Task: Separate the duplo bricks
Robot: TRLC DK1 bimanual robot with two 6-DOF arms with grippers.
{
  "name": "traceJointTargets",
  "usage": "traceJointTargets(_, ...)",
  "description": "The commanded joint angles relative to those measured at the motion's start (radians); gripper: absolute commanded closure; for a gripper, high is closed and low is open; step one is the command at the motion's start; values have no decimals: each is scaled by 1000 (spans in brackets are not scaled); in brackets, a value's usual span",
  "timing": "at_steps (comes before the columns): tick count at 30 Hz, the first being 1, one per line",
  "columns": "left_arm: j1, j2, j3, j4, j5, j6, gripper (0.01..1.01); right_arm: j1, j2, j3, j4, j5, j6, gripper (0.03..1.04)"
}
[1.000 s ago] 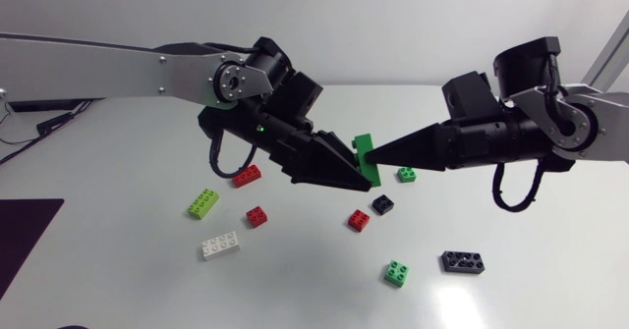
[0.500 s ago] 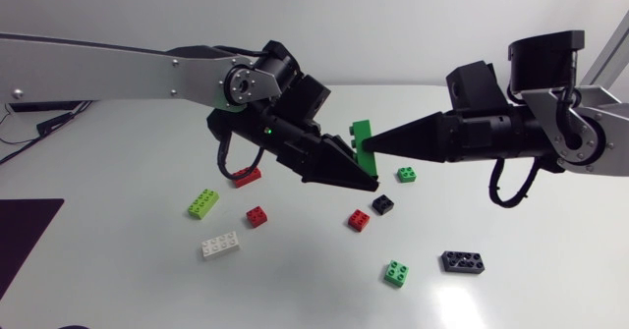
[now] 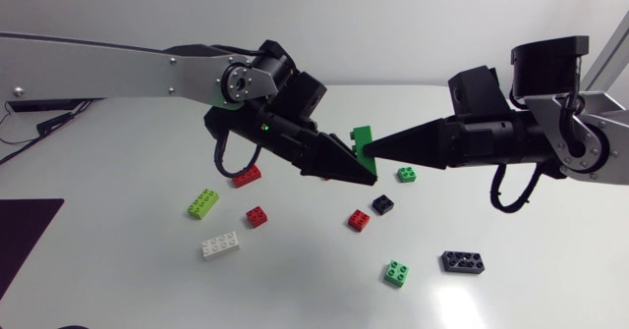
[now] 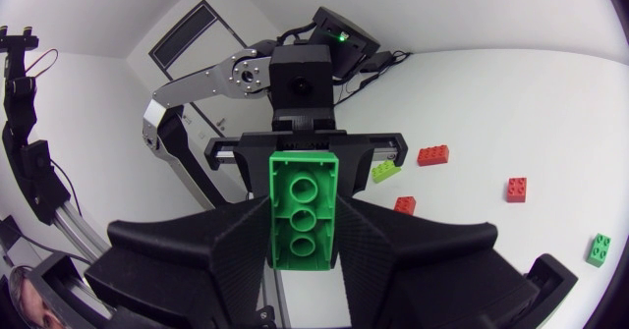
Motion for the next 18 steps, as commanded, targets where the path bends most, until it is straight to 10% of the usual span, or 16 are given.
traceJointTargets(1,8,20,30,4,7,13,820,5,-15,-29,-3,-12,34,700)
traceJointTargets(5,5,5,16,3,-15,17,828,3,-23,-32,-3,-12,31,680)
traceJointTargets(13,26,-53,-27,0,-79,26,831,-21,-70,-32,-3,-4,30,157)
traceJointTargets(18,32,-116,-70,-17,-206,58,831,-57,-118,-32,-4,23,19,80)
